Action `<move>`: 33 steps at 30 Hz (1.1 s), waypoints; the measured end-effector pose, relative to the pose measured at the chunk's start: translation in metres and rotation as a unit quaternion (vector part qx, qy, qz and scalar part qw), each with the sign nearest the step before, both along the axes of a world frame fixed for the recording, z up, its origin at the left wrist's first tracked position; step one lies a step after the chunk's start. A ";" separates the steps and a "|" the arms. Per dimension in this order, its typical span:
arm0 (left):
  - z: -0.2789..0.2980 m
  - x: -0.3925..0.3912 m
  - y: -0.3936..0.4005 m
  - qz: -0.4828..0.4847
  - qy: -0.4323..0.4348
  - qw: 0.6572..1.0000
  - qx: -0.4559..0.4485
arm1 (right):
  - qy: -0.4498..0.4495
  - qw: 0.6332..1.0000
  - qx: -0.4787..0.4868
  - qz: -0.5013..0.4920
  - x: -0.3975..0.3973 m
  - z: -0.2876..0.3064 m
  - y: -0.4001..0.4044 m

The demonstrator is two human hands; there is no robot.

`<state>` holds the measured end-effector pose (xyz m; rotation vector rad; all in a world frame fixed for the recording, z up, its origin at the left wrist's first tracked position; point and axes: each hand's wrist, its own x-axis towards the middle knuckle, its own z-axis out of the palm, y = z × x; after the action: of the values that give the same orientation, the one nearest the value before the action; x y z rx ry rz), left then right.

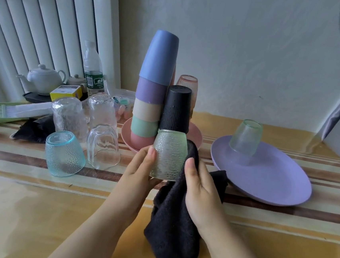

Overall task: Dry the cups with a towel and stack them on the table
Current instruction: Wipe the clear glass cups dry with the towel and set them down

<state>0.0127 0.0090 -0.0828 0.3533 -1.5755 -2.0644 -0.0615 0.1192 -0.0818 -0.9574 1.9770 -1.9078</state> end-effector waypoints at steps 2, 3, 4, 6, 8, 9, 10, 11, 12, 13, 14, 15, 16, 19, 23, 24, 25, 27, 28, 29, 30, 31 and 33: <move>0.003 0.000 0.001 0.029 -0.013 0.998 -0.047 | 0.032 0.999 0.014 -0.012 0.002 -0.004 -0.002; 0.002 -0.002 0.001 0.053 -0.020 0.995 -0.081 | 0.040 0.999 0.018 -0.016 0.002 -0.005 -0.002; 0.000 -0.003 0.000 0.080 -0.028 0.990 -0.111 | 0.047 0.999 0.022 -0.017 0.002 -0.006 -0.003; -0.002 -0.003 -0.002 0.143 -0.039 0.980 -0.135 | 0.061 0.997 0.030 -0.022 0.002 -0.009 -0.005; -0.003 -0.001 -0.003 0.164 -0.028 0.975 -0.146 | 0.089 0.995 0.029 -0.035 0.003 -0.010 -0.007; -0.002 0.000 -0.001 0.152 -0.029 0.976 -0.153 | 0.102 0.994 0.025 -0.041 0.003 -0.011 -0.008; -0.001 0.001 0.000 0.131 -0.035 0.979 -0.155 | 0.109 0.993 0.023 -0.043 0.004 -0.011 -0.009; 0.001 0.002 0.002 0.102 -0.043 0.982 -0.155 | 0.114 0.992 0.022 -0.041 0.004 -0.012 -0.010; 0.001 0.003 0.004 0.075 -0.050 0.984 -0.155 | 0.118 0.992 0.022 -0.039 0.003 -0.013 -0.010; 0.000 0.002 0.004 0.049 -0.053 0.986 -0.152 | 0.120 0.992 0.024 -0.039 0.002 -0.015 -0.011; -0.001 0.002 0.004 0.022 -0.058 0.988 -0.144 | 0.116 0.992 0.027 -0.040 0.001 -0.015 -0.010; -0.001 0.002 0.003 -0.007 -0.061 0.990 -0.130 | 0.102 0.994 0.029 -0.041 0.000 -0.014 -0.009; -0.001 0.004 0.002 -0.036 -0.062 0.991 -0.113 | 0.078 0.996 0.026 -0.039 -0.001 -0.011 -0.007; 0.001 0.006 0.001 -0.113 -0.060 0.990 -0.060 | 0.000 0.999 0.004 -0.038 -0.004 0.002 0.001; 0.000 0.009 -0.007 -0.159 -0.044 0.984 -0.065 | -0.015 0.999 -0.022 -0.030 -0.005 0.012 0.011; 0.002 0.010 -0.009 -0.166 -0.046 0.982 -0.078 | -0.009 0.999 -0.018 -0.028 -0.006 0.012 0.014; 0.003 0.011 -0.010 -0.175 -0.050 0.979 -0.094 | 0.003 1.000 -0.009 -0.028 -0.006 0.014 0.014; 0.007 0.013 -0.011 -0.196 -0.065 0.970 -0.125 | 0.070 0.997 0.004 -0.021 -0.007 0.015 0.013; 0.008 0.014 -0.011 -0.205 -0.072 0.967 -0.136 | 0.098 0.995 0.006 -0.016 -0.008 0.014 0.014; 0.008 0.014 -0.012 -0.206 -0.080 0.965 -0.143 | 0.126 0.992 0.008 -0.015 -0.009 0.013 0.013; 0.008 0.015 -0.011 -0.201 -0.084 0.965 -0.149 | 0.149 0.989 0.009 -0.019 -0.010 0.010 0.013; 0.008 0.014 -0.010 -0.191 -0.085 0.966 -0.152 | 0.159 0.987 0.006 -0.035 -0.011 0.008 0.013; 0.005 0.011 -0.006 -0.166 -0.084 0.971 -0.150 | 0.154 0.983 -0.003 -0.101 -0.013 0.007 0.012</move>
<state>0.0237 0.0028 -0.0780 0.1643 -2.1409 -2.0276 -0.0741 0.1317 -0.0746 -1.1537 2.3206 -1.9690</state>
